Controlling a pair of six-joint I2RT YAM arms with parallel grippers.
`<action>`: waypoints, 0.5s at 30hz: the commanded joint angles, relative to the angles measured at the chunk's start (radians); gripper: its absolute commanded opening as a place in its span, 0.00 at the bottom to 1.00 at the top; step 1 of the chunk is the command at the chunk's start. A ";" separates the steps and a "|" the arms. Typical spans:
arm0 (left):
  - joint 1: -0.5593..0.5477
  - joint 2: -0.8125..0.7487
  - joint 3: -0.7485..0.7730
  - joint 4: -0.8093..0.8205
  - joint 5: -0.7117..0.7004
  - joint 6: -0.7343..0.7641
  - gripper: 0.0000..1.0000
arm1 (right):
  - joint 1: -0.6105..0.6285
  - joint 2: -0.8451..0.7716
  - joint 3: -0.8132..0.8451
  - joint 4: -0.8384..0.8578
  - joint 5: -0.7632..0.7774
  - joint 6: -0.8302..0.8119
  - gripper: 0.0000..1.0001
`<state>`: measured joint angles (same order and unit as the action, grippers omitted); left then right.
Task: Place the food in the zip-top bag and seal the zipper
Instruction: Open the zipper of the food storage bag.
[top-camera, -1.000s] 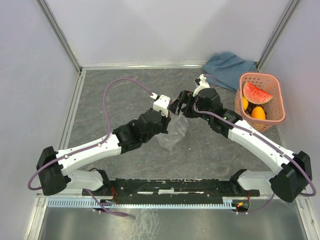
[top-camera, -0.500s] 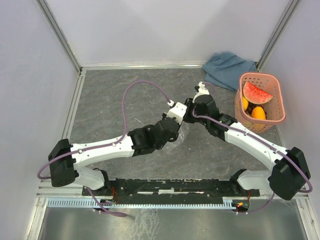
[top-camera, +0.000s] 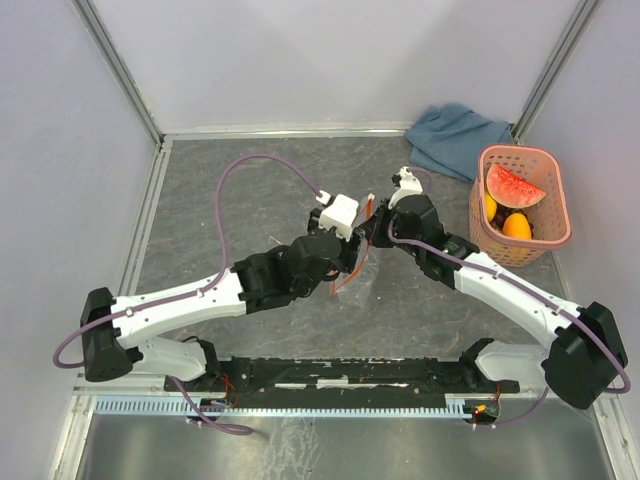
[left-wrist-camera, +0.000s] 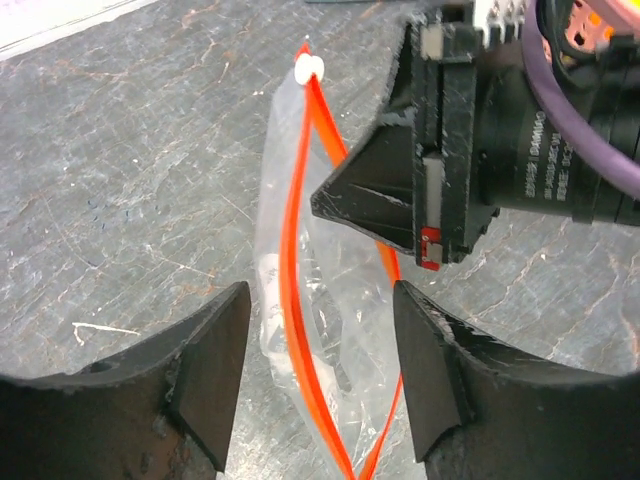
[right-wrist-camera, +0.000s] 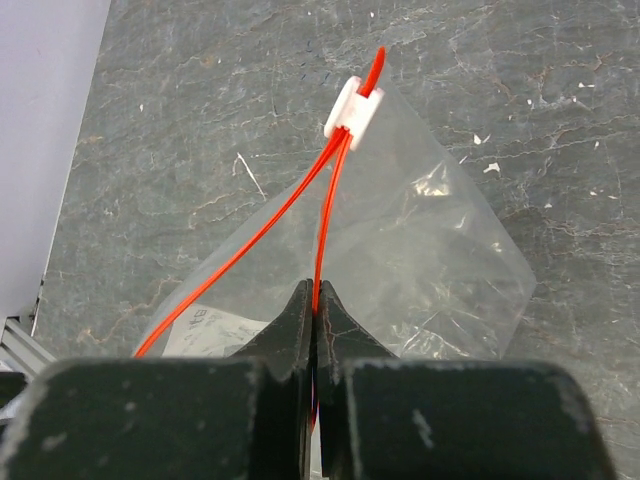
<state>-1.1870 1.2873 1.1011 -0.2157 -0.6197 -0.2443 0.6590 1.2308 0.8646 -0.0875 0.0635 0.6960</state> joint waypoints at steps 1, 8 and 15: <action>-0.001 -0.021 0.069 -0.090 -0.070 -0.129 0.68 | 0.003 -0.035 -0.016 0.072 0.020 -0.036 0.02; 0.004 0.044 0.076 -0.164 -0.182 -0.223 0.76 | 0.005 -0.039 -0.017 0.072 -0.015 -0.054 0.01; 0.036 0.118 0.108 -0.192 -0.210 -0.237 0.61 | 0.005 -0.064 -0.015 0.025 -0.052 -0.090 0.02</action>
<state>-1.1656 1.3933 1.1488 -0.4011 -0.7685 -0.4252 0.6594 1.2160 0.8486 -0.0689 0.0334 0.6472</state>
